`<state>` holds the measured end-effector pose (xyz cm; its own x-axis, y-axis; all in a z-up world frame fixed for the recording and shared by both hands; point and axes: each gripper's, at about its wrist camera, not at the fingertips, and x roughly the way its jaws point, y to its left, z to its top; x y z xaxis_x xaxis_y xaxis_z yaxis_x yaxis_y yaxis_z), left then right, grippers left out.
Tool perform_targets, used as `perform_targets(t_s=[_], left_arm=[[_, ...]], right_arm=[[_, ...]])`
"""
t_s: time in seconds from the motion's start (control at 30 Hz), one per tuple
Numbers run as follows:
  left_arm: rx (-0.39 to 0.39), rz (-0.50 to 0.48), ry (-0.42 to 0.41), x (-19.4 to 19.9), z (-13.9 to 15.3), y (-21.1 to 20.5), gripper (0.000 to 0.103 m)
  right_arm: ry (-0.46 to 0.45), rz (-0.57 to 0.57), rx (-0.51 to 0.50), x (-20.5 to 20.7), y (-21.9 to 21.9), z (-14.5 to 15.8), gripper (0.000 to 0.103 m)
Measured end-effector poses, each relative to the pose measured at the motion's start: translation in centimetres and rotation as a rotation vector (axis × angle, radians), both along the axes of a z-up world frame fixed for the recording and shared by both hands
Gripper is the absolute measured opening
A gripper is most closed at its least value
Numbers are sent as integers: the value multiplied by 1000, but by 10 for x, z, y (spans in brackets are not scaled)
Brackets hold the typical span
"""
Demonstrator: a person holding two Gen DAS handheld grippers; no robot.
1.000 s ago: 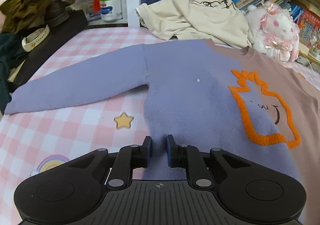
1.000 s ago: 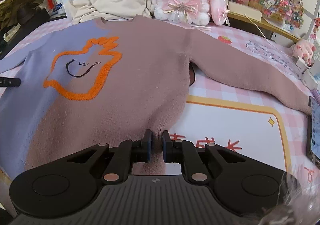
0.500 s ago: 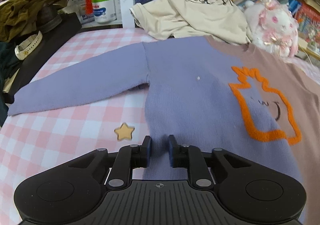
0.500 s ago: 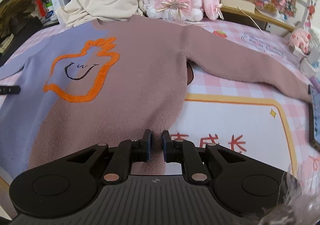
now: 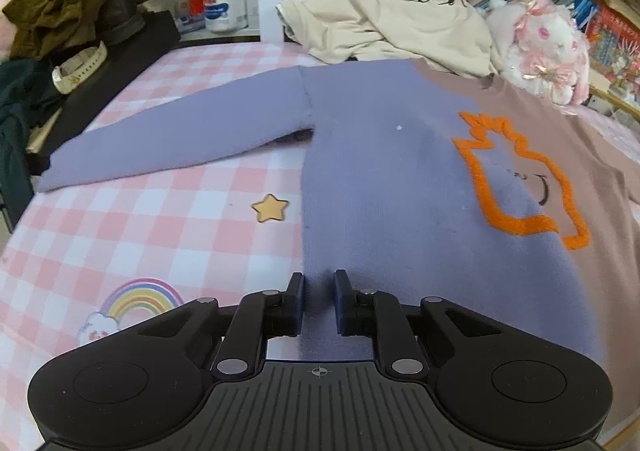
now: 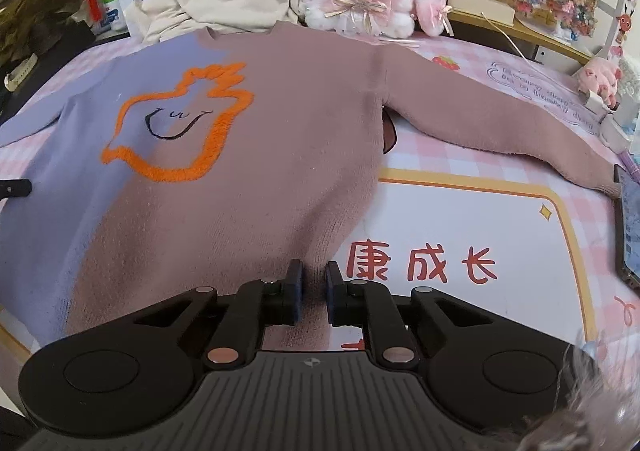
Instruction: Fold clothes
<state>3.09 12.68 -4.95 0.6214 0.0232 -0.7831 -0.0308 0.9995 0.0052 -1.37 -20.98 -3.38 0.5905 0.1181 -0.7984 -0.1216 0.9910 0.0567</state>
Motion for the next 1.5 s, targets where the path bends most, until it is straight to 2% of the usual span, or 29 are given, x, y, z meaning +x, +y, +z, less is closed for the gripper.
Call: perform_targets(t_s=[0.27, 0.4, 0.53, 0.57, 0.6, 0.63, 0.7, 0.77, 0.8, 0.87, 0.93, 1.17, 1.37, 1.5], left_arm=[[46, 12, 0, -3, 0, 3, 14], [33, 2, 2, -4, 1, 4, 14], [-15, 43, -8, -11, 3, 7, 16], [-20, 57, -15, -13, 5, 7, 16], [-23, 66, -27, -16, 7, 4, 17], [-23, 68, -38, -19, 10, 1, 19], [-14, 63, -62, -24, 16, -7, 30], [11, 48, -87, -31, 22, -18, 46], [27, 38, -101, -34, 26, -25, 51], [54, 24, -122, -41, 32, -38, 67], [68, 14, -128, -47, 36, -51, 78], [46, 48, -127, -69, 39, -79, 90], [26, 54, -127, -80, 34, -88, 92], [14, 40, -123, -81, 29, -90, 92]], right_arm=[[3, 1, 23, 0, -6, -1, 12], [4, 15, 32, 1, -9, -1, 14], [-1, 38, 18, 0, -10, -1, 20], [-3, 47, 11, 0, -10, -1, 26], [-5, 56, 4, -1, -11, -1, 37], [-7, 66, -2, -2, -11, -1, 49], [-16, 91, -16, -5, -11, 0, 55], [-30, 121, -30, -9, -11, 1, 64], [-39, 133, -39, -11, -12, 1, 70], [-59, 159, -51, -15, -12, 3, 74], [-74, 182, -56, -19, -14, 3, 79], [-114, 251, -74, -27, -17, 5, 90], [-138, 284, -116, -31, -13, 8, 97], [-145, 279, -151, -32, -7, 10, 98]])
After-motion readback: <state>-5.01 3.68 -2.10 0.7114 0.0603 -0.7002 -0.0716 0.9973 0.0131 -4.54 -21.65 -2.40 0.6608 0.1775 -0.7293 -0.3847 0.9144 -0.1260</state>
